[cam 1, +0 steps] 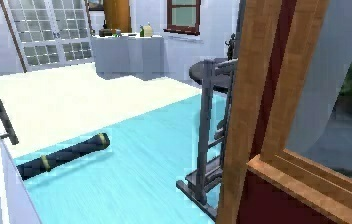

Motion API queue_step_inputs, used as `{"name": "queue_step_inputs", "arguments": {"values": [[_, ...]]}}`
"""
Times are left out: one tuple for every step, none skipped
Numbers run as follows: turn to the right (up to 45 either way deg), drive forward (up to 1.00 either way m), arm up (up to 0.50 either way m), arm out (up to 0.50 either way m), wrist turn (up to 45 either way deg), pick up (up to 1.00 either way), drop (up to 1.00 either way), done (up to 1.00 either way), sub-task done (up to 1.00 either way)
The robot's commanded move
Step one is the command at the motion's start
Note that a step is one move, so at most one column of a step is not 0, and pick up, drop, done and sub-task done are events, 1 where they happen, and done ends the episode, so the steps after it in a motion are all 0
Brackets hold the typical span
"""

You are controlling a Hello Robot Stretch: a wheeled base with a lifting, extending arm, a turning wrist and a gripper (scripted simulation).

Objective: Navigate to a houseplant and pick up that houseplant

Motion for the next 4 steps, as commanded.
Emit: {"name": "queue_step_inputs", "arguments": {"values": [[-3.0,0.0,0.0,0.0,0.0,0.0,0.0,0.0,0.0],[-3.0,0.0,0.0,0.0,0.0,0.0,0.0,0.0,0.0],[0.0,0.5,0.0,0.0,0.0,0.0,0.0,0.0,0.0],[-12.0,0.0,0.0,0.0,0.0,0.0,0.0,0.0,0.0]]}}
